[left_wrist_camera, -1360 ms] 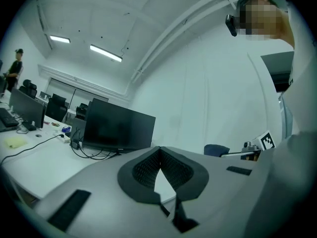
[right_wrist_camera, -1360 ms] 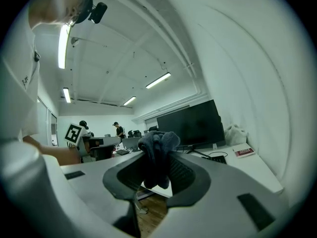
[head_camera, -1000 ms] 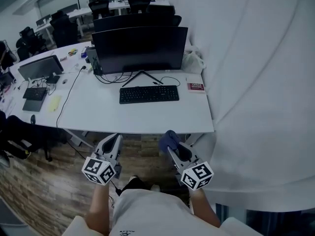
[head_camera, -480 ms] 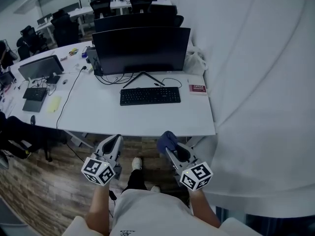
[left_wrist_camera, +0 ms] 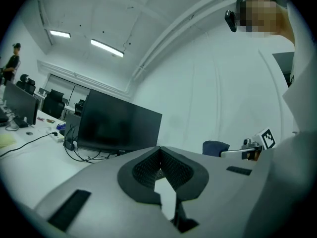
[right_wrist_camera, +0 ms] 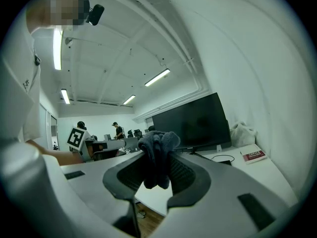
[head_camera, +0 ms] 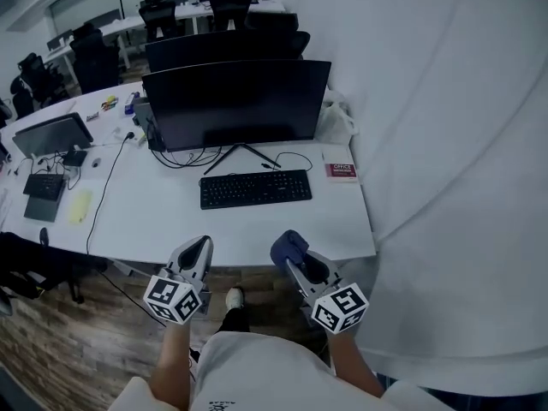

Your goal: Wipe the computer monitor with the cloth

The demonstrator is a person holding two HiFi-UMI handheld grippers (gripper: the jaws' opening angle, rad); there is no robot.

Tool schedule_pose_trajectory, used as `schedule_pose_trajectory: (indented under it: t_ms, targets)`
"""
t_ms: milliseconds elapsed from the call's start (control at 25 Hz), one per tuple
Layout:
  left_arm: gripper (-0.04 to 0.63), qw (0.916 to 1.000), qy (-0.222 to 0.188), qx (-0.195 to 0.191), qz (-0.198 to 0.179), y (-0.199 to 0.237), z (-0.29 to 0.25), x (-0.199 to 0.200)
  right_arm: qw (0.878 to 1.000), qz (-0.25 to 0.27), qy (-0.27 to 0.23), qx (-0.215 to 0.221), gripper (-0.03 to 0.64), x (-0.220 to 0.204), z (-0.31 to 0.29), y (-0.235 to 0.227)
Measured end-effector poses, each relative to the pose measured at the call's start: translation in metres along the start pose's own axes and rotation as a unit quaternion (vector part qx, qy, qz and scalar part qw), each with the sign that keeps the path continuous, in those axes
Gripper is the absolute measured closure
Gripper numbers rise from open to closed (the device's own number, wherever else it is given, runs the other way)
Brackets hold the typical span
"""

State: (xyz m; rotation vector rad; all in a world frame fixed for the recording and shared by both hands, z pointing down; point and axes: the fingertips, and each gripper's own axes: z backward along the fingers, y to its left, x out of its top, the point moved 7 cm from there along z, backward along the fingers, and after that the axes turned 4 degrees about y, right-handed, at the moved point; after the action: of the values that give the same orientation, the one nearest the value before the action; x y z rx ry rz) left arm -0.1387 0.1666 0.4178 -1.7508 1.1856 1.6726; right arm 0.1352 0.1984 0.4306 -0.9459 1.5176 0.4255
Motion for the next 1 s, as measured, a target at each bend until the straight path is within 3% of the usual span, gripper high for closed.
schedule_pose_trajectory:
  t_ms: [400,640,800,1000]
  targets:
    - [0.589,0.9991,0.009,-0.040,-0.011,0.090,-0.083,0.043,0.999,-0.010,-0.004,-0.037,0.497,0.039,-0.103,-0.038]
    - [0.589,0.9977,0.017,-0.047,-0.045,0.148,-0.121,0.065,0.998,-0.005,-0.012,-0.064,0.497,0.061,-0.168,-0.058]
    - [0.589,0.9951,0.025,-0.074,-0.061,0.164,-0.146,0.074,0.996,-0.006,-0.018,-0.091,0.497,0.071,-0.190,-0.076]
    - [0.589,0.9948,0.017,-0.084,-0.054,0.168,-0.170,0.081,0.992,-0.004,-0.021,-0.124,0.496,0.083,-0.195,-0.108]
